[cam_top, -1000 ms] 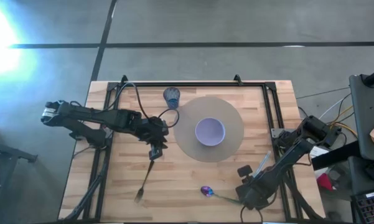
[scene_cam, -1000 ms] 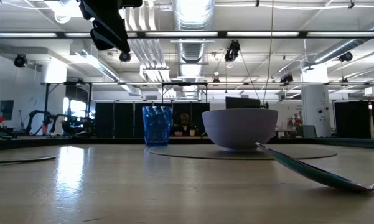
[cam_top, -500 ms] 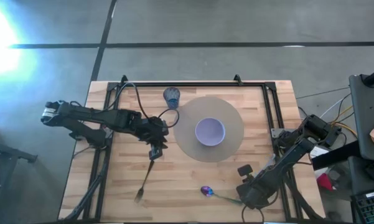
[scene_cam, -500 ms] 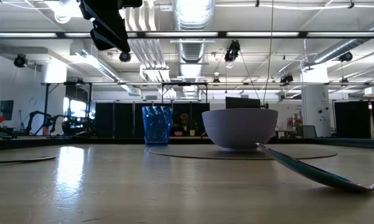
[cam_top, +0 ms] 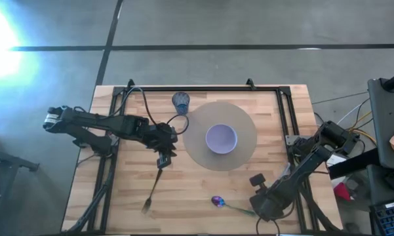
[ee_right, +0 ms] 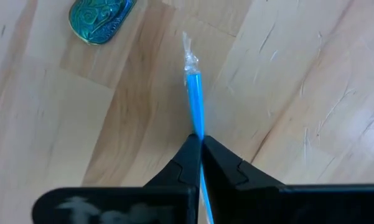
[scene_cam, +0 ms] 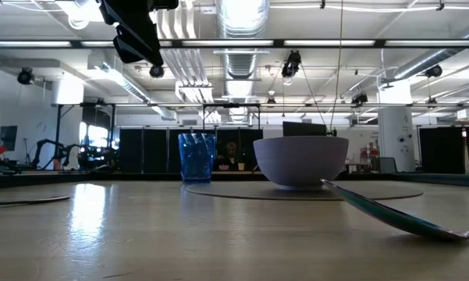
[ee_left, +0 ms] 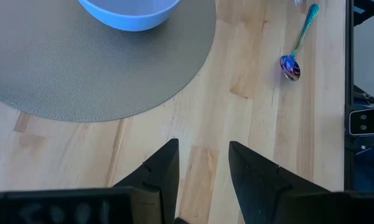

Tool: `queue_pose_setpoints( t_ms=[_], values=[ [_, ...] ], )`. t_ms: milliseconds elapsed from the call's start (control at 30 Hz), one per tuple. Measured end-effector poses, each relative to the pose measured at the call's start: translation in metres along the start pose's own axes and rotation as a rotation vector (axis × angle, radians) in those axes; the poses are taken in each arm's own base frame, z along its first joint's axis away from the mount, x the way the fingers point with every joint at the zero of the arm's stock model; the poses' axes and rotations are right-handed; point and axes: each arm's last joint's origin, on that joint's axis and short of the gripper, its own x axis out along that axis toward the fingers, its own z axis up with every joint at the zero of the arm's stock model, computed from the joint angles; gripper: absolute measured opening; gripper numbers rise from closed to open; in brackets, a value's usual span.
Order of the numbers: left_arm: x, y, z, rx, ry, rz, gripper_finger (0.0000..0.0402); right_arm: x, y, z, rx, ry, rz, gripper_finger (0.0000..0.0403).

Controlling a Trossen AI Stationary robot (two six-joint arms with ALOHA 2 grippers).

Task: Pick & Place Utensil
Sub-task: Put the blue straw into the blue cup

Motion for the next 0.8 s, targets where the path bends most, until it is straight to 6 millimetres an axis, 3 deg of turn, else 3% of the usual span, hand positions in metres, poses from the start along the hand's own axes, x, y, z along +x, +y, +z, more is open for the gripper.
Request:
queue_pose_setpoints(
  t_ms=[500,800],
  values=[
    [0.0,0.0,0.0,0.0,0.0,0.0,0.0131,-0.015,0.0,0.015,-0.017,-0.085,-0.137,0.0008],
    [0.0,0.0,0.0,0.012,0.0,0.0,0.0131,-0.043,-0.004,0.021,0.011,-0.171,-0.186,0.0008]
  ],
)
